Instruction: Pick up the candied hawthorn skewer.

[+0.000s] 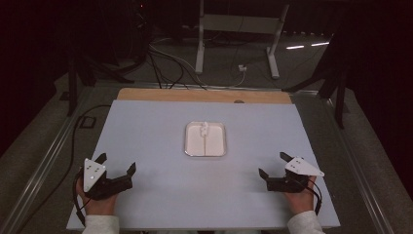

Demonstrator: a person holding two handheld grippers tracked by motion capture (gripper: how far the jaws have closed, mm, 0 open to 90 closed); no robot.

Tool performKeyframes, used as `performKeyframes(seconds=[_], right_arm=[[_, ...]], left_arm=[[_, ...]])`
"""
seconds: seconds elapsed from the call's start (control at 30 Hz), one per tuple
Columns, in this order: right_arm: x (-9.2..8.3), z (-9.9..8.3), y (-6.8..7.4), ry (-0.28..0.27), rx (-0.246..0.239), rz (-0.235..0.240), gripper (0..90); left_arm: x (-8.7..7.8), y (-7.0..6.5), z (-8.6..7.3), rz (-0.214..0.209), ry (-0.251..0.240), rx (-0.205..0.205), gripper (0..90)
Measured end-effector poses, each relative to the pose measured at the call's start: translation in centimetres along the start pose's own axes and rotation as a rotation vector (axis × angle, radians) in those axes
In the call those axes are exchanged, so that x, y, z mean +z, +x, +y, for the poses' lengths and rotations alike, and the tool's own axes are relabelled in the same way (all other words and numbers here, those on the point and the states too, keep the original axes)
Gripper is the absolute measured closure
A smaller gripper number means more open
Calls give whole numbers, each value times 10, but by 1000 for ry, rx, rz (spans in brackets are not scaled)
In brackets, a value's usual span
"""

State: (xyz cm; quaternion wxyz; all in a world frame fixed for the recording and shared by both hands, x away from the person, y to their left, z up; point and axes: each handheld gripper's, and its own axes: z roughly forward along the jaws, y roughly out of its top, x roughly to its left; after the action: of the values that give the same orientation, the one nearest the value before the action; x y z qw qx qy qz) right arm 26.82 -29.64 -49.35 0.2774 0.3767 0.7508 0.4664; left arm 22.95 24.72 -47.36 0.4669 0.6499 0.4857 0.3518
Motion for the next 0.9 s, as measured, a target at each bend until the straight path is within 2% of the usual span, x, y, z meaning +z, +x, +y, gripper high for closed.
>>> performKeyframes(seconds=[0.1,0.2,0.27,0.33,0.53,0.63,0.9], right_arm=[[-2,0,-1,-11,21,5,7],[-4,1,-2,-4,40,-14,7],[-6,1,-4,-2,59,-22,7],[-6,1,-4,4,69,-22,6],[-7,2,-3,4,71,-34,0],[-7,2,-3,0,76,-37,0],[-8,2,-4,-2,78,-41,0]], left_arm=[[1,-2,-1,11,18,16,7],[3,-7,3,40,28,27,8],[5,-8,5,41,32,24,8],[8,-10,9,30,44,12,8],[20,-17,23,21,83,13,7],[29,-24,32,5,82,-3,7],[59,-49,51,-32,84,33,7]])
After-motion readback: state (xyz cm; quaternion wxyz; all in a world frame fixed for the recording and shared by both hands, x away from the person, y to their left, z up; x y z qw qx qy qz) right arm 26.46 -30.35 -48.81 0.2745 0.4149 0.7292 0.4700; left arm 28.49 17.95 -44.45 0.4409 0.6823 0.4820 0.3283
